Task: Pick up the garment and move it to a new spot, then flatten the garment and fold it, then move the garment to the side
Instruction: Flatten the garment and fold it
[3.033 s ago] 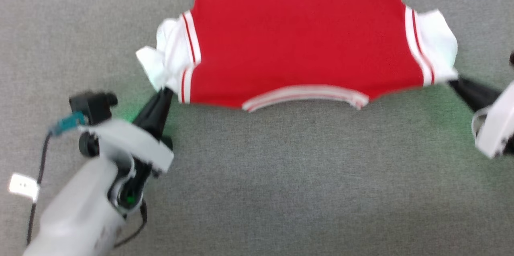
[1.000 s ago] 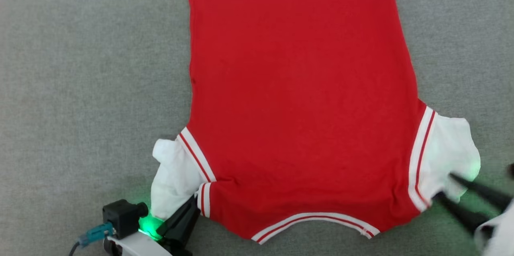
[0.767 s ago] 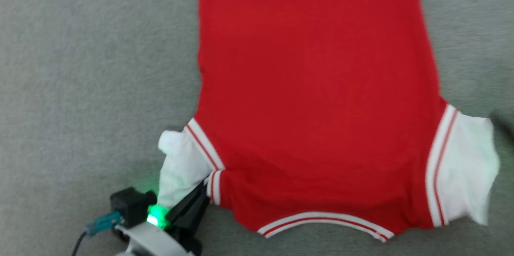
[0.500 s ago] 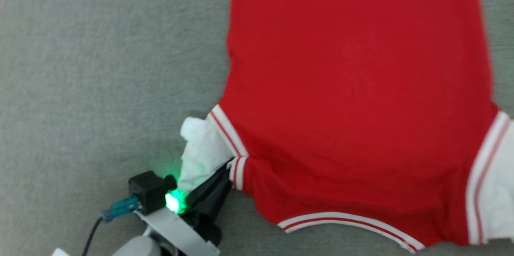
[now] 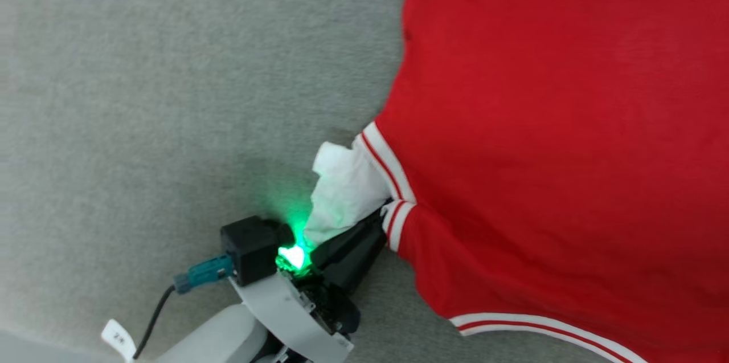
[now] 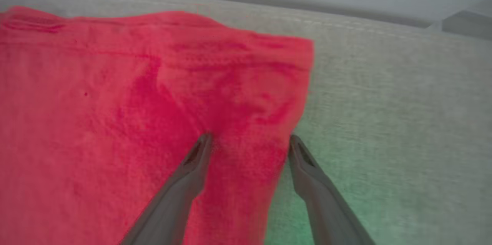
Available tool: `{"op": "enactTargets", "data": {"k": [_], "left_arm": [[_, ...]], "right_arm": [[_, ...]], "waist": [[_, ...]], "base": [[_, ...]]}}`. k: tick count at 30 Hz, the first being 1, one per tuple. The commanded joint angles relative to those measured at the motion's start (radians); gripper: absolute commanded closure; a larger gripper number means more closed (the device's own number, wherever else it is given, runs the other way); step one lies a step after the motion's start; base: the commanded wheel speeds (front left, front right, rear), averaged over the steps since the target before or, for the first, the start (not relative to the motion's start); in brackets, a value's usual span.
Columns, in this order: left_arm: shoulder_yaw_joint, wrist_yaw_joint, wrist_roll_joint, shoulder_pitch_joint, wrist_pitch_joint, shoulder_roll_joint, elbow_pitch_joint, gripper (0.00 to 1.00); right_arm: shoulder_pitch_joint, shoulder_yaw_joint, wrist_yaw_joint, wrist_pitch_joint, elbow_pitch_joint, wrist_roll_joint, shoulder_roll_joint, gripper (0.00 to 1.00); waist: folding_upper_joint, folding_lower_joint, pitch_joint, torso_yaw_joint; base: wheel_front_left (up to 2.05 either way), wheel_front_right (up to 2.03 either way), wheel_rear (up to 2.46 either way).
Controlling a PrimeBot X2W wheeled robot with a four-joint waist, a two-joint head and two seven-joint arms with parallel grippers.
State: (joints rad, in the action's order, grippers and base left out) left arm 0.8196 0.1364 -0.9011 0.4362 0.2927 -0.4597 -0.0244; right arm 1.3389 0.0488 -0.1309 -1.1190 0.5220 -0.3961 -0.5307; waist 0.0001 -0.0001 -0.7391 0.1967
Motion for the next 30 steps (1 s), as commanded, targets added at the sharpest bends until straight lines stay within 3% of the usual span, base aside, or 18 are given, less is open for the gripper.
{"op": "enactTargets", "data": {"k": [1, 8, 9, 10, 11, 12, 18, 24, 30], "left_arm": [[0.047, -0.013, -0.058, 0.01, -0.059, 0.053, -0.183, 1.0], [0.05, -0.018, -0.079, 0.027, -0.055, 0.02, -0.177, 1.0], [0.046, -0.018, -0.079, 0.031, -0.054, 0.018, -0.175, 1.0], [0.041, -0.018, -0.082, 0.033, -0.054, 0.017, -0.172, 1.0], [0.038, -0.018, -0.084, 0.034, -0.054, 0.017, -0.17, 1.0], [0.035, -0.018, -0.085, 0.034, -0.054, 0.016, -0.169, 1.0], [0.019, -0.018, -0.111, 0.018, -0.053, 0.006, -0.166, 1.0], [-0.043, -0.019, -0.102, -0.022, -0.043, -0.042, -0.176, 1.0], [-0.057, -0.017, -0.095, -0.07, -0.033, -0.087, -0.172, 1.0]], "right_arm": [[0.01, 0.018, 0.0, -0.037, 0.049, 0.024, -0.002, 0.0], [-0.002, 0.076, 0.0, -0.076, 0.141, 0.05, -0.009, 0.0], [-0.008, 0.087, 0.0, -0.075, 0.143, 0.043, -0.008, 0.09], [-0.014, 0.102, 0.0, -0.07, 0.143, 0.035, -0.012, 0.55], [-0.019, 0.112, 0.0, -0.054, 0.136, 0.026, -0.017, 0.84], [-0.019, 0.112, 0.0, -0.031, 0.134, 0.019, -0.025, 1.0], [-0.038, 0.08, 0.0, 0.104, 0.182, -0.028, -0.024, 1.0], [-0.122, 0.143, 0.0, 0.155, 0.17, -0.117, -0.032, 1.0], [-0.339, 0.248, 0.001, 0.139, -0.008, -0.311, -0.159, 1.0]], "waist": [[-0.0001, 0.0001, -0.056, 0.061], [-0.0001, 0.0001, -0.063, 0.055], [-0.0001, 0.0001, -0.06, 0.053], [-0.0001, 0.0001, -0.055, 0.052], [-0.0001, 0.0001, -0.05, 0.05], [-0.0001, 0.0001, -0.045, 0.048], [-0.0001, 0.0001, 0.043, 0.023], [-0.0001, 0.0001, 0.174, -0.018], [-0.0001, 0.0001, 0.343, -0.089]], "base": [[0.0, 0.0, 0.0], [0.0, 0.0, 0.0], [0.0, 0.0, 0.0], [0.0, 0.0, 0.0], [0.0, 0.0, 0.0], [0.0, 0.0, 0.0], [0.0, 0.0, 0.0], [0.0, 0.0, 0.0], [0.0, 0.0, 0.0]]}}
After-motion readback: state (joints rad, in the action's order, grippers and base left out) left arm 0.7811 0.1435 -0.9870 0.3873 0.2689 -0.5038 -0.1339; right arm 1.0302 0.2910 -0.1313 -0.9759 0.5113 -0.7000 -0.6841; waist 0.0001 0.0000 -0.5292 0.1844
